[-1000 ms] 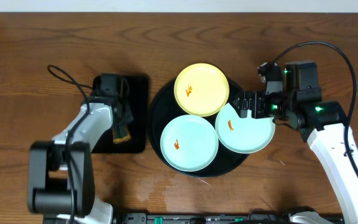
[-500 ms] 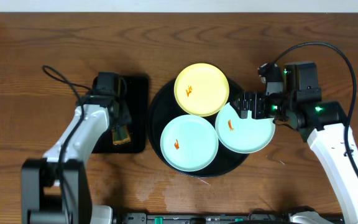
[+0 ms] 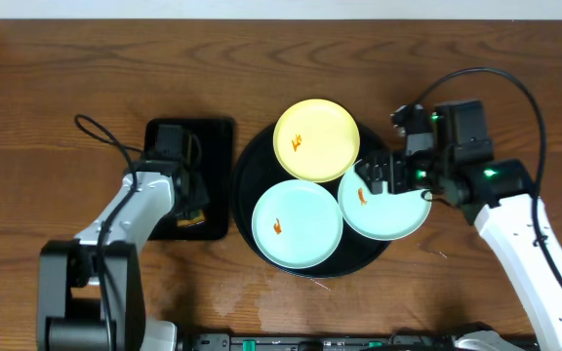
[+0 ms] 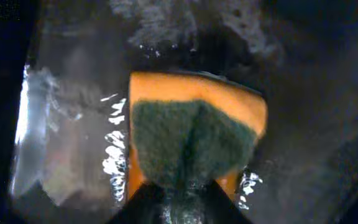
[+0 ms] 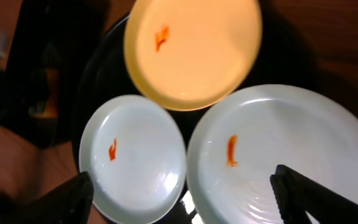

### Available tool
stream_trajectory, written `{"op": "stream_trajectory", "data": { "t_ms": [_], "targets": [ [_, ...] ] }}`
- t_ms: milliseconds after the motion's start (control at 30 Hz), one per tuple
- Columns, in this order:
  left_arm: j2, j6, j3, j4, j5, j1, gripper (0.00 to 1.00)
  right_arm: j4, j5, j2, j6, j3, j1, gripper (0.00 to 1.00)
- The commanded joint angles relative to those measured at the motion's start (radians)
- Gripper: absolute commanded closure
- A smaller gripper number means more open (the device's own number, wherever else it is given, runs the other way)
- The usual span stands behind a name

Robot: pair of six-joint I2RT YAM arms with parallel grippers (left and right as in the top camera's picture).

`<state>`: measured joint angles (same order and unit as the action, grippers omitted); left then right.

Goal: Clean dirty plates on tray and stack at the side

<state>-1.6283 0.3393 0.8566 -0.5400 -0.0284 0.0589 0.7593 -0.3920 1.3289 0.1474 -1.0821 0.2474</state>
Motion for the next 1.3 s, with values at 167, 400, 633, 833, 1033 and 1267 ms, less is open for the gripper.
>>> {"op": "stream_trajectory", "data": {
  "t_ms": [167, 400, 633, 833, 1033, 1267],
  "targets": [
    [0.002, -0.018, 0.017, -0.039, 0.002, -0.008, 0.93, -0.007, 0.139, 0.083, -0.021, 0.043, 0.108, 0.19],
    [0.110, -0.017, 0.136, -0.202, 0.004, -0.007, 0.93, -0.049, 0.079, 0.221, -0.086, 0.050, 0.133, 0.43],
    [0.278, -0.017, 0.156, -0.249, 0.159, -0.007, 0.93, -0.114, 0.006, 0.340, -0.242, 0.050, 0.197, 0.61],
    [0.366, -0.016, 0.156, -0.285, 0.240, -0.007, 0.93, -0.182, 0.111, 0.420, -0.248, 0.050, 0.247, 0.67],
    [0.394, -0.017, 0.156, -0.323, 0.306, -0.007, 0.93, -0.208, 0.150, 0.475, -0.224, 0.050, 0.258, 0.84],
    [0.394, -0.016, 0.156, -0.314, 0.350, 0.024, 0.93, -0.212, 0.277, 0.480, 0.004, 0.050, 0.254, 0.99]
  ]
}}
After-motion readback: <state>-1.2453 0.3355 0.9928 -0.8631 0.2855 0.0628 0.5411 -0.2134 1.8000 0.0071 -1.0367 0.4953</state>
